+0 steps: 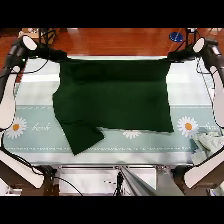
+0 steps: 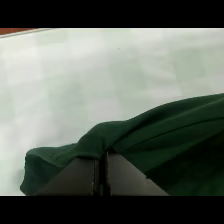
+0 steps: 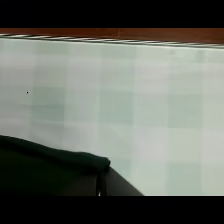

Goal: Fold the shirts.

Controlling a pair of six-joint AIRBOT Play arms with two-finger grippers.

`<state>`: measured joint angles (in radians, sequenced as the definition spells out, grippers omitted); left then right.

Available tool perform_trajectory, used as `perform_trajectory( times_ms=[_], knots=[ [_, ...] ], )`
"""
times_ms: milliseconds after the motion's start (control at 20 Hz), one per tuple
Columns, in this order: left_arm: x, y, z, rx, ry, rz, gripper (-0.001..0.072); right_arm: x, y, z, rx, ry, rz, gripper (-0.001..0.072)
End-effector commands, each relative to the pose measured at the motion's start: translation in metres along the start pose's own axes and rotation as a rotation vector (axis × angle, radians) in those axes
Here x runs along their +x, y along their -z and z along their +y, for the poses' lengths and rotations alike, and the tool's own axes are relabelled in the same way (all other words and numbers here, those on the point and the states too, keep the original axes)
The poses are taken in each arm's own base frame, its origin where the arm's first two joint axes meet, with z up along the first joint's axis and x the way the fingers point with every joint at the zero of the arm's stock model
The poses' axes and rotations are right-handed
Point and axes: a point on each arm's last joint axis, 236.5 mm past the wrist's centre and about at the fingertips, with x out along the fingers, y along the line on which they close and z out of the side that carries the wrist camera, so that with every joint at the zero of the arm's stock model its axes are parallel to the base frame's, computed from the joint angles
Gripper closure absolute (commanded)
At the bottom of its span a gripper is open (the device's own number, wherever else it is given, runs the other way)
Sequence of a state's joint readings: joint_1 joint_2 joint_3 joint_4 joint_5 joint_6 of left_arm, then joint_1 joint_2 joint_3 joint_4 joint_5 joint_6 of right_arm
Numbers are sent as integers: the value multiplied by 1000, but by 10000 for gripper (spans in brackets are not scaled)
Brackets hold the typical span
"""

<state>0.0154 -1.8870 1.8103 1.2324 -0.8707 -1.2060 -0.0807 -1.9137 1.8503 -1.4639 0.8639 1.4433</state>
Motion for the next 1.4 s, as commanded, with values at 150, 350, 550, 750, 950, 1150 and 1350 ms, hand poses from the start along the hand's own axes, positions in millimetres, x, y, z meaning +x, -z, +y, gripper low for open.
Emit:
perform_trajectory(
  times_ms=[150, 350, 550, 750, 950, 1150, 1350],
  knots=[
    [-21, 57, 1, 21, 17, 254, 686, -34, 27, 1, -12, -20, 145, 688],
    [-35, 105, -9, -52, 63, 457, 687, -45, 92, 9, -16, -50, 420, 688],
    [-25, 132, -11, -128, 63, 529, 686, -28, 144, 21, 15, -95, 588, 688],
    [-22, 136, -12, -162, 64, 537, 634, -19, 159, 26, 49, -112, 631, 658],
    [-65, 128, 8, -158, 20, 564, 299, -66, 143, 19, -77, -148, 615, 359],
    [-126, 172, 10, -325, 101, 700, 299, -117, 153, -21, 42, -114, 632, 318],
    [-168, 238, -11, -496, 164, 649, 299, -140, 200, -24, 239, -255, 609, 254]
  ],
)
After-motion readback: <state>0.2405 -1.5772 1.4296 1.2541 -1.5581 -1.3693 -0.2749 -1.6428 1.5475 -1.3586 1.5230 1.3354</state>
